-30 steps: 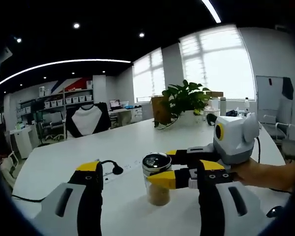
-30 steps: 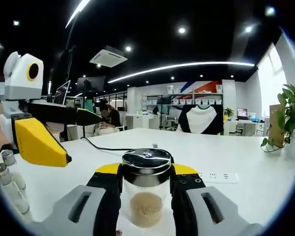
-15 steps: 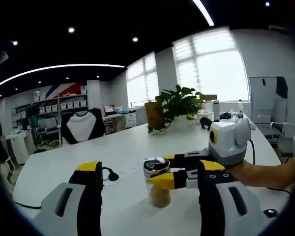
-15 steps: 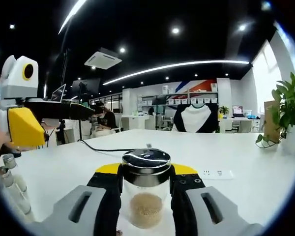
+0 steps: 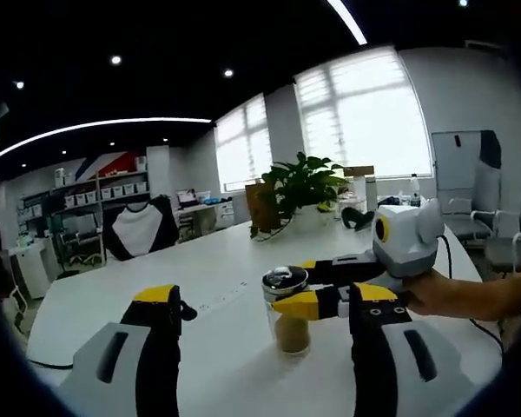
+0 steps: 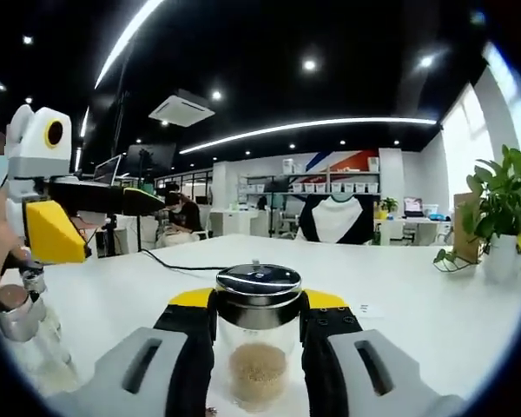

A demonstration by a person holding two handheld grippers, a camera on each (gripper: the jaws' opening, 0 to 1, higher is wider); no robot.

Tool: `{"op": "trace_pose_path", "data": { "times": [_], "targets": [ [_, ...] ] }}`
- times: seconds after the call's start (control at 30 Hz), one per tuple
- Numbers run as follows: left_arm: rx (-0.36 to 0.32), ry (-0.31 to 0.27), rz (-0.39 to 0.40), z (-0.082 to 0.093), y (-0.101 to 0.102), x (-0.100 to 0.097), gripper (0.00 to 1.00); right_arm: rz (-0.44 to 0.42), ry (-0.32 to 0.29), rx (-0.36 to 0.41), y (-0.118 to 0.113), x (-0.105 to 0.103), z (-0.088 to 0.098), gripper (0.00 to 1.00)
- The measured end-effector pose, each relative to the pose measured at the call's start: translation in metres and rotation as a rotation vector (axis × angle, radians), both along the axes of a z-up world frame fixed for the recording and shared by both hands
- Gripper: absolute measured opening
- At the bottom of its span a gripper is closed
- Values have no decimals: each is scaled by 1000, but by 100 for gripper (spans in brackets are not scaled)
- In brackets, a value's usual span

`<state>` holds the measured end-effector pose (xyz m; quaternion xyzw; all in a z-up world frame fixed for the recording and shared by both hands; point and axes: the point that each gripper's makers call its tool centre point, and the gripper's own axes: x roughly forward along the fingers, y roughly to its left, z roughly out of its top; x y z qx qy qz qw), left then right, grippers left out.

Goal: Rotate the seasoning bottle until the label or dispensing opening points toward the visible target arrow and the bottle remains upright within the marked orientation range

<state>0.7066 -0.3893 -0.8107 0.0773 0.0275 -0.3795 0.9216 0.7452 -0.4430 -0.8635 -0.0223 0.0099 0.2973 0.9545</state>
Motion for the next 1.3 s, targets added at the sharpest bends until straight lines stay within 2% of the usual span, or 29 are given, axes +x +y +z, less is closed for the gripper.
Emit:
{"op": "trace_pose_path", "data": {
  "times": [0.37, 0.47, 0.6, 0.9, 0.97, 1.07, 1.3],
  "targets": [
    [40, 1, -60, -9, -13, -43, 84, 29, 3, 17, -4, -29, 2, 35],
    [33, 3, -57, -12, -16, -57, 84, 37, -1, 21, -6, -38, 3, 35],
    [18, -11, -92, -9, -25, -79, 83, 51, -6, 22, -8, -49, 6, 35],
    [-5, -54, -103, -3, -36, -110, 79, 95, -27, 6, -13, -79, 10, 35],
    [12, -54, -118, -6, -41, -118, 79, 103, -33, -2, -15, -86, 11, 35],
    [36, -54, -130, -13, -49, -128, 78, 107, -58, -75, -17, -96, 9, 35],
    [56, -36, -171, -27, -66, -145, 77, 133, -33, -31, -26, -117, 7, 35]
  ]
}}
